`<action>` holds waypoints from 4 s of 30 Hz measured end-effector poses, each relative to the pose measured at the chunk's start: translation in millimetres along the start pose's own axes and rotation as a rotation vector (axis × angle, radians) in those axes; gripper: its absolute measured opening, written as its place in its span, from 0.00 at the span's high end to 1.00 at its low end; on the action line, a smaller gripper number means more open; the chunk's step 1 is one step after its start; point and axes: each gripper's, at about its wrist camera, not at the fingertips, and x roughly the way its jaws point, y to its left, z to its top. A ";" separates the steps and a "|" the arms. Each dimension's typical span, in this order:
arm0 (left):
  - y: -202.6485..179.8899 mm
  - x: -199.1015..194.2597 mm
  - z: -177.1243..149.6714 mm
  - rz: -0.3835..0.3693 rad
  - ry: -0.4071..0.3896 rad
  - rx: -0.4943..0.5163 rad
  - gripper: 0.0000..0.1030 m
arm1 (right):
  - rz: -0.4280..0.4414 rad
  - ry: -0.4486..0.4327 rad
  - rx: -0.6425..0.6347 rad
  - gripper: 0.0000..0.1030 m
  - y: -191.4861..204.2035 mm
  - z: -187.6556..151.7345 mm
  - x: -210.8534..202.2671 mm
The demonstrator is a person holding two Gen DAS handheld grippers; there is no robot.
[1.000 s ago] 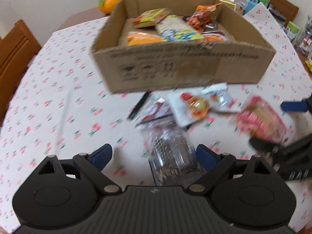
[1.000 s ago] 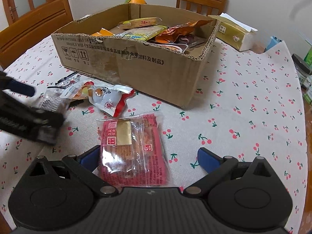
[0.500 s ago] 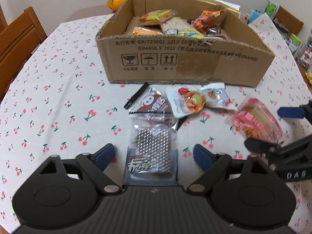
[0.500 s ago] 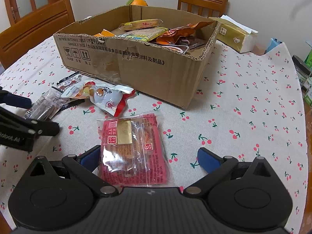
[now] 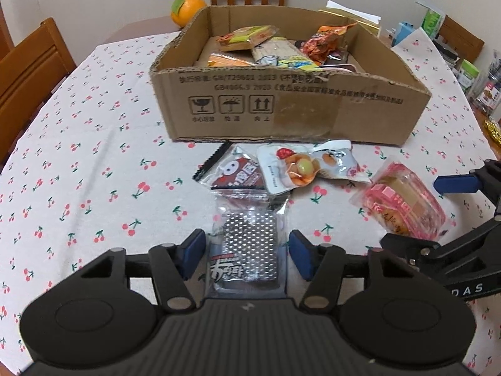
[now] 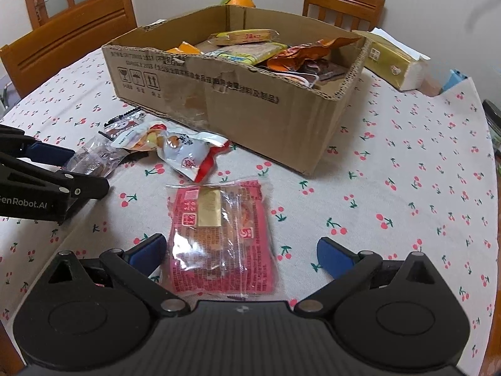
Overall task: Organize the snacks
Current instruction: 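Grasp the grey packet with the left gripper while the right grasps the pink packet, then drop the grey packet into the box with the left gripper while the right drops the pink packet, then move the right gripper over the white fish-ball packet while the left approaches the dark red packet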
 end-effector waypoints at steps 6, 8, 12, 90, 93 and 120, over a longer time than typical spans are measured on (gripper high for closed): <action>0.1 -0.1 -0.2 0.000 0.003 0.007 0.44 | 0.026 -0.010 -0.037 0.18 7.8 5.4 -3.3; -1.1 0.2 -0.3 -0.008 0.004 0.019 0.44 | 0.026 -0.009 -0.045 0.21 10.9 6.3 -4.2; 1.0 -0.6 0.2 -0.020 0.000 0.027 0.56 | 0.027 -0.014 -0.048 0.36 14.3 7.3 -6.4; 29.7 -18.7 198.4 -0.200 -0.139 0.283 0.56 | -0.207 -0.147 0.144 0.00 23.0 93.0 -79.5; 29.9 -7.8 205.3 -0.157 -0.160 0.264 0.34 | -0.207 -0.138 0.146 0.00 24.5 88.0 -79.6; 102.9 -42.4 81.7 0.103 -0.156 0.161 0.12 | -0.112 -0.023 0.328 0.00 49.9 78.6 -0.8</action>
